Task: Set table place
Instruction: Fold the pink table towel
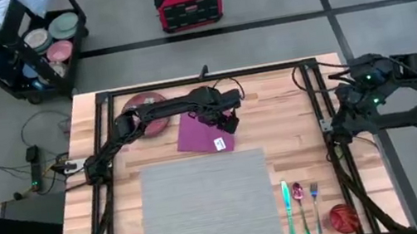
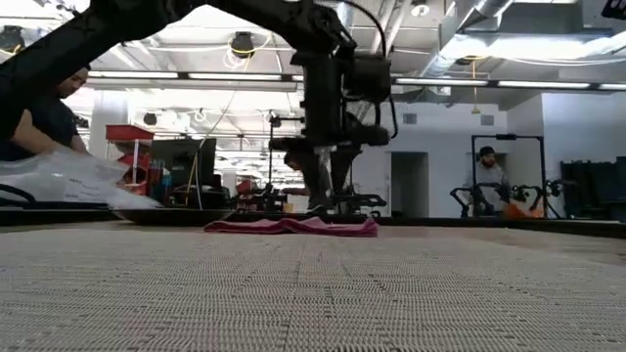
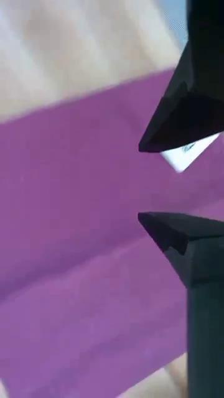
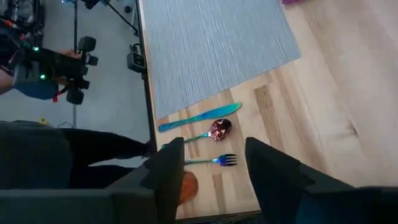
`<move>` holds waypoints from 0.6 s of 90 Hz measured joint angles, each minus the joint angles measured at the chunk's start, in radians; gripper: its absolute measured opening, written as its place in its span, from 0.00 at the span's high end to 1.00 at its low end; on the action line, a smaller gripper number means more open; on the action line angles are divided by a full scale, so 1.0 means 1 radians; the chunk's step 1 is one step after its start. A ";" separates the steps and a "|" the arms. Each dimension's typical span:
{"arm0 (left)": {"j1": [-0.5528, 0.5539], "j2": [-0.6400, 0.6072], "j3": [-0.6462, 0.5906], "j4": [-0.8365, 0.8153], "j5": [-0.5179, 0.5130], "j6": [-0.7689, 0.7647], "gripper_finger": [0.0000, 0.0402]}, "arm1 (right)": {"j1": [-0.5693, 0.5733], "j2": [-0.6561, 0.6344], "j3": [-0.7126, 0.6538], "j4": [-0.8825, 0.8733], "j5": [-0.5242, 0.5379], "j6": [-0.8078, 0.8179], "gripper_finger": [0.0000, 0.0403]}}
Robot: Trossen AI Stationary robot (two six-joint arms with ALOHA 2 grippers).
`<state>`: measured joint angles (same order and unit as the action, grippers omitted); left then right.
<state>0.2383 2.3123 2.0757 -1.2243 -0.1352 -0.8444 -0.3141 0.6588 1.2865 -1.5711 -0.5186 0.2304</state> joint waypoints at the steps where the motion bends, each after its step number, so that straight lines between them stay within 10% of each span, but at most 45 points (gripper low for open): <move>1: 0.001 0.000 -0.002 0.000 0.000 -0.008 0.58 | 0.000 0.000 0.000 0.000 0.000 0.000 0.61; 54: 0.020 -0.002 -0.159 0.076 -0.035 -0.133 0.55 | 0.000 0.000 0.000 0.000 -0.007 -0.006 0.61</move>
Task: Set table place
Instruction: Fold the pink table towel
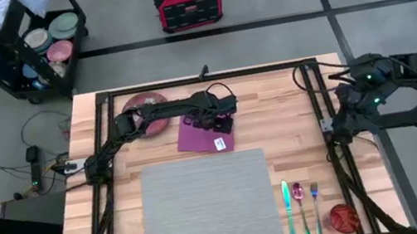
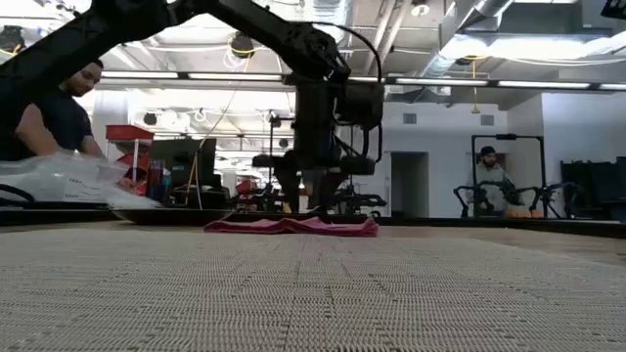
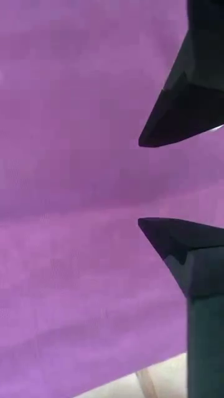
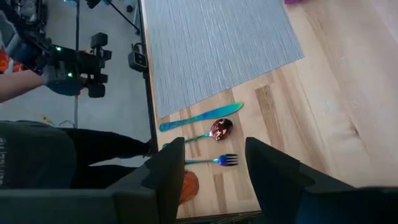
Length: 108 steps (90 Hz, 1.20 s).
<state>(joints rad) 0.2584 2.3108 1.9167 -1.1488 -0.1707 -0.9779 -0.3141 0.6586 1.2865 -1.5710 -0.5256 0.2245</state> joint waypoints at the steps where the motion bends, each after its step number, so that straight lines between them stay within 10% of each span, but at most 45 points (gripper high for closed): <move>1: 0.000 0.000 -0.004 0.007 0.000 0.000 0.55 | 0.000 0.000 0.000 0.000 0.000 0.000 0.61; 29: 0.011 -0.013 -0.159 0.224 0.065 -0.058 0.57 | 0.000 0.000 0.000 0.000 0.000 0.013 0.61; 52: 0.010 -0.014 -0.199 0.305 0.072 -0.086 0.96 | 0.000 0.000 0.000 0.000 -0.001 0.014 0.64; 108: -0.065 -0.050 0.044 0.150 -0.014 -0.129 1.00 | 0.000 0.000 0.000 0.000 0.002 0.013 0.71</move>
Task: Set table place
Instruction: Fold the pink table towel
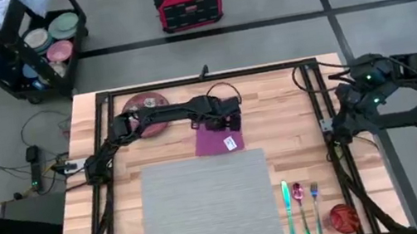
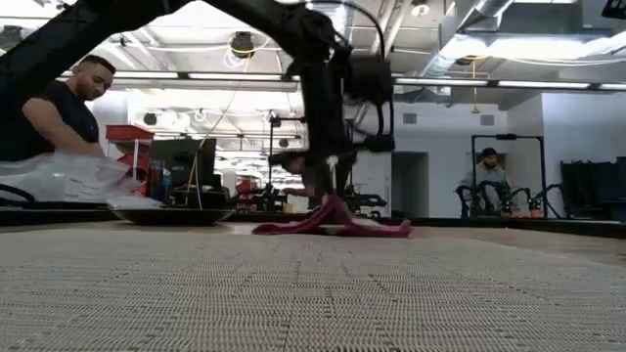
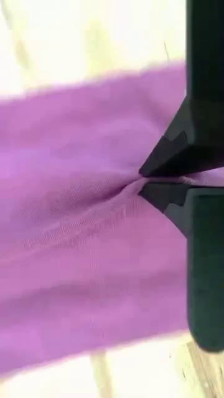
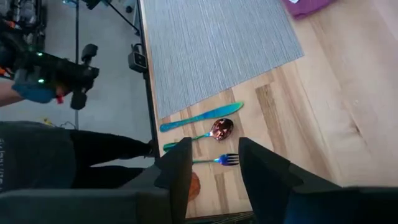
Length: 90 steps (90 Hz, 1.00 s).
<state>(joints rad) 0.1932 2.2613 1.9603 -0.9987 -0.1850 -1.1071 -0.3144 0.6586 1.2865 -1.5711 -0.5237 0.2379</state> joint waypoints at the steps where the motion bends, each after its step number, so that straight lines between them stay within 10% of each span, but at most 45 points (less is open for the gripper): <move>1: -0.001 0.001 0.007 -0.004 0.000 0.003 1.00 | 0.000 0.000 0.000 0.000 0.000 0.000 0.71; 45: -0.005 -0.003 0.268 0.042 -0.074 0.046 1.00 | 0.000 -0.002 0.000 0.000 0.003 0.001 0.71; 90: -0.046 -0.002 0.180 -0.152 -0.101 -0.069 1.00 | 0.000 -0.136 0.000 0.000 0.024 0.095 0.71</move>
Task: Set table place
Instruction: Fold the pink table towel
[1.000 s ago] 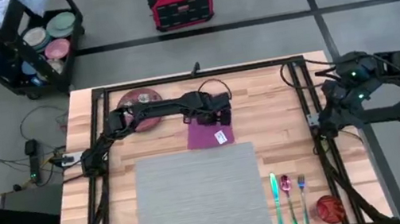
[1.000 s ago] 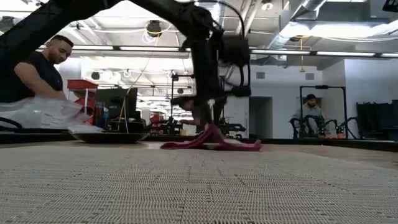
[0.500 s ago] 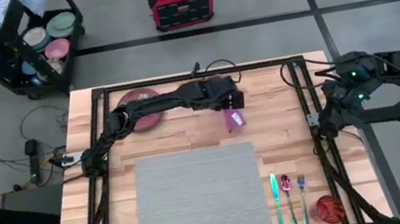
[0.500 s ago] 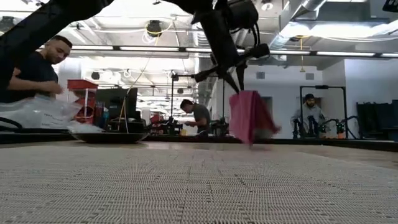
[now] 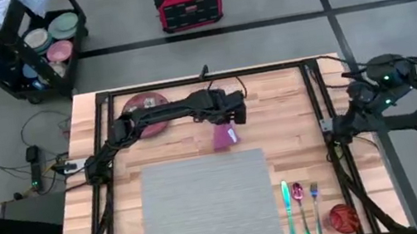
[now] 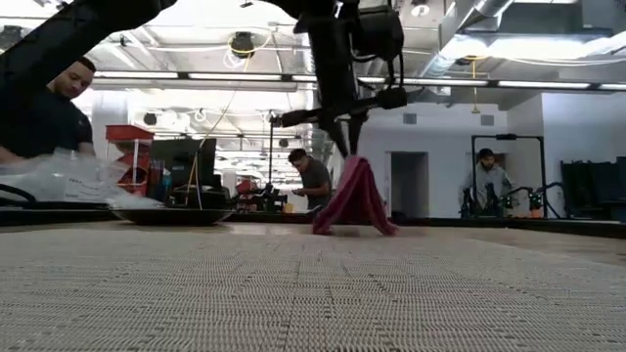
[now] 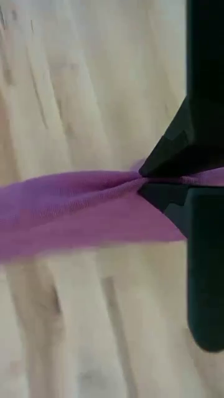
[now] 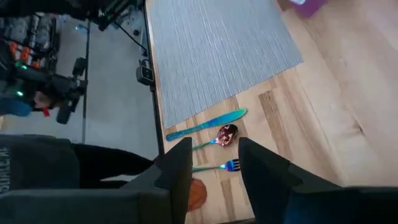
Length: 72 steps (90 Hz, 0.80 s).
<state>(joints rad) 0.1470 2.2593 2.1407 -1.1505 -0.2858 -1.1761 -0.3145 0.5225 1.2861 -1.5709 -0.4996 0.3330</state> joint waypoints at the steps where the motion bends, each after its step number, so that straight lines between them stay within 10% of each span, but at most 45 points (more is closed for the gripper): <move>1: -0.001 0.000 -0.002 0.001 0.000 0.000 1.00 | 0.000 -0.004 0.000 0.000 0.005 0.004 0.71; 44: -0.049 -0.060 0.002 -0.435 -0.082 0.122 1.00 | 0.000 -0.031 0.000 0.001 0.058 0.062 0.71; 72: -0.033 -0.048 -0.127 -0.364 -0.059 0.211 1.00 | -0.001 -0.032 0.000 0.000 0.055 0.119 0.71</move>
<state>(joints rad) 0.1139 2.2112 2.0137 -1.5141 -0.3452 -0.9646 -0.3157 0.4901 1.2861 -1.5711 -0.4445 0.4522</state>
